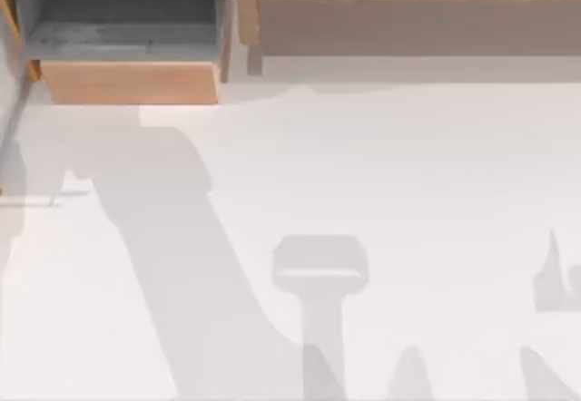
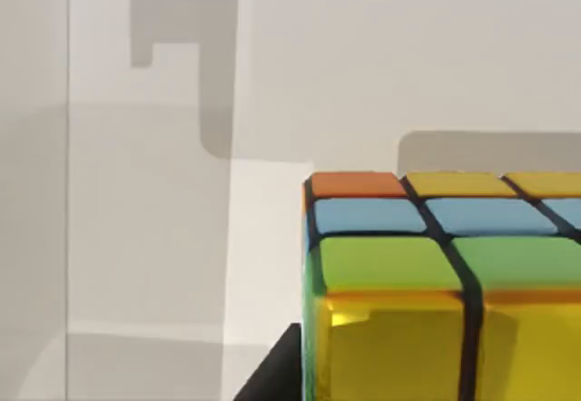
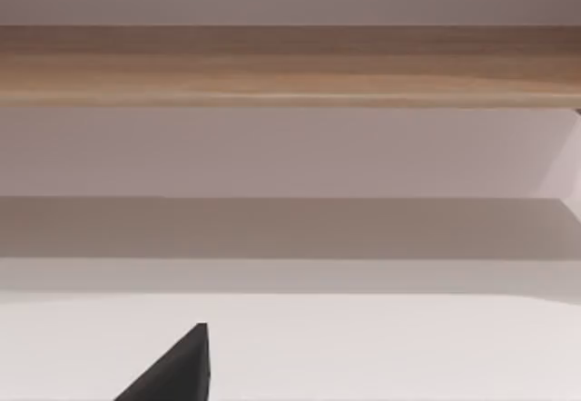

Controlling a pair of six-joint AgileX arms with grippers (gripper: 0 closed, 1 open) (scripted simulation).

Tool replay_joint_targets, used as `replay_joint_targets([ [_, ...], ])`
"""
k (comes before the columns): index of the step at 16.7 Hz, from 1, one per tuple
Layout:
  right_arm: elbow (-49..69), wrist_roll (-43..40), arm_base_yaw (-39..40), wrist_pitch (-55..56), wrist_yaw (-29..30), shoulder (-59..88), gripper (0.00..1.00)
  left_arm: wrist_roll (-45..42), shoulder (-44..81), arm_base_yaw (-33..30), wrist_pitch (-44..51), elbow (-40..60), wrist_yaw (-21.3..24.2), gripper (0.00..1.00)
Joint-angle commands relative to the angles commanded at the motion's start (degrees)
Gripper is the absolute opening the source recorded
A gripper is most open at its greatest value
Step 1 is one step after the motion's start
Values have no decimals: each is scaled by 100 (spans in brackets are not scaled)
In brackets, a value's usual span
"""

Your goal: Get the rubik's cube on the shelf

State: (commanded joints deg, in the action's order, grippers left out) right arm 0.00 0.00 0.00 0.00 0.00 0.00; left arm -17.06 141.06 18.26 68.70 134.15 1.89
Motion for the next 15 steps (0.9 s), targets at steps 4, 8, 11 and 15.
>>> replay_joint_targets([
  [4,0,0,0,0,0,0,100,-556,384,112,488,564,259,0],
  [8,0,0,0,0,0,0,100,-639,468,124,587,668,311,0],
  [11,0,0,0,0,0,0,100,-642,463,96,575,654,296,0],
  [15,0,0,0,0,0,0,100,-545,-1,-98,830,589,-148,0],
])
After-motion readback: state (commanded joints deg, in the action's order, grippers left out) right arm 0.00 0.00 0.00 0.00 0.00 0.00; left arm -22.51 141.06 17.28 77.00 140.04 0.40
